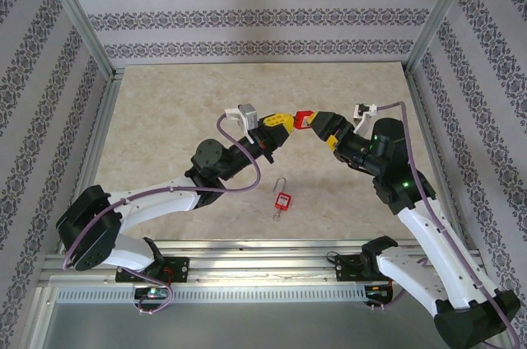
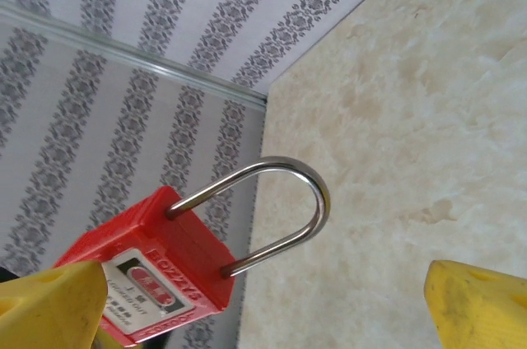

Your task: Unlock with the key

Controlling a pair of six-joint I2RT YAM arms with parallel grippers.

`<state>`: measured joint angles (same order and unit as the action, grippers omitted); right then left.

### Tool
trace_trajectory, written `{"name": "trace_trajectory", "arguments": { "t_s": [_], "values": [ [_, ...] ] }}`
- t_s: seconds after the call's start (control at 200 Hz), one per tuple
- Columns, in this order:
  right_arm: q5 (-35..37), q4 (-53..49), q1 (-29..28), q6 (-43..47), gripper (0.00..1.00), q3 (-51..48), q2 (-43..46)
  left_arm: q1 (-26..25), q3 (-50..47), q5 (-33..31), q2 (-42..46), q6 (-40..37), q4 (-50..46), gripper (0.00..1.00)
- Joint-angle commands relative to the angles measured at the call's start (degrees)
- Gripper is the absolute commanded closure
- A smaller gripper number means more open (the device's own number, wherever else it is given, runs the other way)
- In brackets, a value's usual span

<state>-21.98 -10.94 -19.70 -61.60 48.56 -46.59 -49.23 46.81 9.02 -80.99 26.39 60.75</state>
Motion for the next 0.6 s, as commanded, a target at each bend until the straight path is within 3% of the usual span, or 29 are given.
{"name": "trace_trajectory", "arguments": {
  "t_s": [0.0,0.295,0.595],
  "values": [
    [3.52,4.21,-0.33,-8.57,0.02,-1.52,1.42,0.72,-0.18,0.87,-1.91,1.65,8.24,1.0],
    [5.2,13.24,-2.94,-22.82,0.02,-5.46,-1.83,-0.88,-0.02,0.66,-4.88,-1.66,11.73,1.0],
    [9.25,16.24,-4.91,-28.36,0.06,-6.04,-3.19,-3.21,-0.18,0.33,-6.81,-6.64,12.65,1.0]
  ]
}}
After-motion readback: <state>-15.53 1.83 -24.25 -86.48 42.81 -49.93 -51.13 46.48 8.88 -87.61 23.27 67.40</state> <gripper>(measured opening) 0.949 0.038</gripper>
